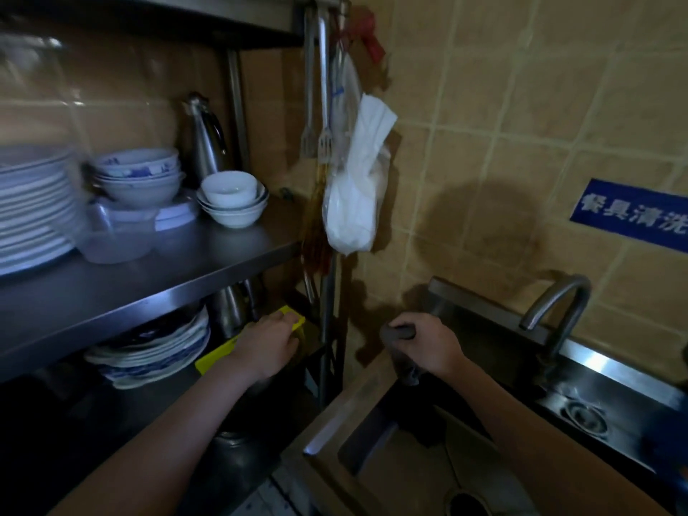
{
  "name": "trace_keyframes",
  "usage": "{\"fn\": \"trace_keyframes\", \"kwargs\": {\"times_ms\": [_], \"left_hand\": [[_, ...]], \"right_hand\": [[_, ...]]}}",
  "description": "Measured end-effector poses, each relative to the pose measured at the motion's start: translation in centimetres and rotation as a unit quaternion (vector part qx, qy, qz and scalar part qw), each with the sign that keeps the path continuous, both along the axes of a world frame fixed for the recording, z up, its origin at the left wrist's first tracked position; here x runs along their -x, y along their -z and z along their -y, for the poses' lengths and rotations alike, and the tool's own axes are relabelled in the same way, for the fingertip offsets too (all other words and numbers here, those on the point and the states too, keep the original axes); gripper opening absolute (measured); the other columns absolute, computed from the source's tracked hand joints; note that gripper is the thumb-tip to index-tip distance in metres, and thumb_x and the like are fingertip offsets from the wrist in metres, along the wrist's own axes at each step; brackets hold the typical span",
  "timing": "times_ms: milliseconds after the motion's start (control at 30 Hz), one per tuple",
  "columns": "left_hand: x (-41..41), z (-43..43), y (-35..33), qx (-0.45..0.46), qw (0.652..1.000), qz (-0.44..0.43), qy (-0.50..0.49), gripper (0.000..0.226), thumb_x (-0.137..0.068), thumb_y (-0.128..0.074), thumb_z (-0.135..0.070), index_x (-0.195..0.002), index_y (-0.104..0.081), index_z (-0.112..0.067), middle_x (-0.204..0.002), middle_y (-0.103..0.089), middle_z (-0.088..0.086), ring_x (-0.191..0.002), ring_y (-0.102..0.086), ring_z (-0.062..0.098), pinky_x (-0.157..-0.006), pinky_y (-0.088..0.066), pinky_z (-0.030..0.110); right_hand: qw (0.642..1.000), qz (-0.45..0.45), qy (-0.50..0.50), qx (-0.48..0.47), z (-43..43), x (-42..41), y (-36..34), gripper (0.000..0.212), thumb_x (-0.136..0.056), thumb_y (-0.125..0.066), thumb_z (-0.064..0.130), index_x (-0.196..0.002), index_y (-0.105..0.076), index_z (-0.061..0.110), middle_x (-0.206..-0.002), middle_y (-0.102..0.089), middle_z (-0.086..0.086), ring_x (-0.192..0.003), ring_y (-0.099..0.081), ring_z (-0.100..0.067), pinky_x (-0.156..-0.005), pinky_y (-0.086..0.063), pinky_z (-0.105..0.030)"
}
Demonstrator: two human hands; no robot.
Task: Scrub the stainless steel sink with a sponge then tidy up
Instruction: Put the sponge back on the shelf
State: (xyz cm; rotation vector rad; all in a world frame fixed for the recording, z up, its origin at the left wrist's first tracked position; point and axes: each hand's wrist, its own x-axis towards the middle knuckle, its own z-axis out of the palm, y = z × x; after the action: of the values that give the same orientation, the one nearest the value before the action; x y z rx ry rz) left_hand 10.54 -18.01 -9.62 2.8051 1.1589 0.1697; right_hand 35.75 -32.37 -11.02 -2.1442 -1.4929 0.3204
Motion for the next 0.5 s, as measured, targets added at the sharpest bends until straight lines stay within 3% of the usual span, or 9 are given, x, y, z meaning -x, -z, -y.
{"fn": "trace_keyframes", "kwargs": {"times_ms": [200, 333, 400, 500], "left_hand": [[3.6, -2.8, -1.9, -0.013, 0.999, 0.015, -0.040, 0.038, -0.091, -0.048, -0.035, -0.126, -0.043, -0.023, -0.127, -0.055, 0.006, -0.116, -0.053, 0.028, -0.089, -0.045, 0.039], [6.1, -4.5, -3.2, -0.042, 0.997, 0.016, -0.067, 0.033, -0.090, -0.048, -0.034, -0.121, -0.047, -0.023, -0.126, -0.055, 0.007, -0.116, -0.052, 0.030, -0.091, -0.041, 0.039], [7.2, -5.3, -4.0, -0.049, 0.996, 0.022, -0.074, 0.026, -0.090, -0.049, -0.032, -0.114, -0.049, -0.021, -0.122, -0.058, 0.007, -0.114, -0.053, 0.030, -0.089, -0.042, 0.038], [8.7, -6.6, -5.4, -0.067, 0.993, 0.026, -0.091, 0.031, -0.090, -0.048, -0.030, -0.120, -0.048, -0.021, -0.125, -0.055, 0.006, -0.116, -0.052, 0.030, -0.090, -0.041, 0.036]], "right_hand": [[1.000, 0.001, -0.022, 0.010, -4.1, 2.0, -3.0, 0.020, -0.084, -0.062, 0.032, -0.098, -0.062, 0.047, -0.102, -0.059, 0.021, -0.099, -0.058, -0.006, -0.068, -0.043, -0.018], [0.999, 0.010, -0.040, 0.020, -6.9, 3.7, -4.8, 0.023, -0.086, -0.061, 0.029, -0.106, -0.063, 0.041, -0.112, -0.060, 0.016, -0.104, -0.056, -0.009, -0.079, -0.048, -0.026], [0.998, 0.015, -0.057, 0.008, -8.4, 4.8, -5.8, 0.025, -0.087, -0.060, 0.024, -0.109, -0.064, 0.035, -0.111, -0.061, 0.013, -0.104, -0.058, -0.010, -0.081, -0.051, -0.028], [0.995, 0.035, -0.087, -0.028, -10.9, 6.5, -7.3, 0.027, -0.086, -0.060, 0.016, -0.110, -0.064, 0.027, -0.106, -0.062, 0.010, -0.102, -0.060, -0.012, -0.079, -0.049, -0.025]]}}
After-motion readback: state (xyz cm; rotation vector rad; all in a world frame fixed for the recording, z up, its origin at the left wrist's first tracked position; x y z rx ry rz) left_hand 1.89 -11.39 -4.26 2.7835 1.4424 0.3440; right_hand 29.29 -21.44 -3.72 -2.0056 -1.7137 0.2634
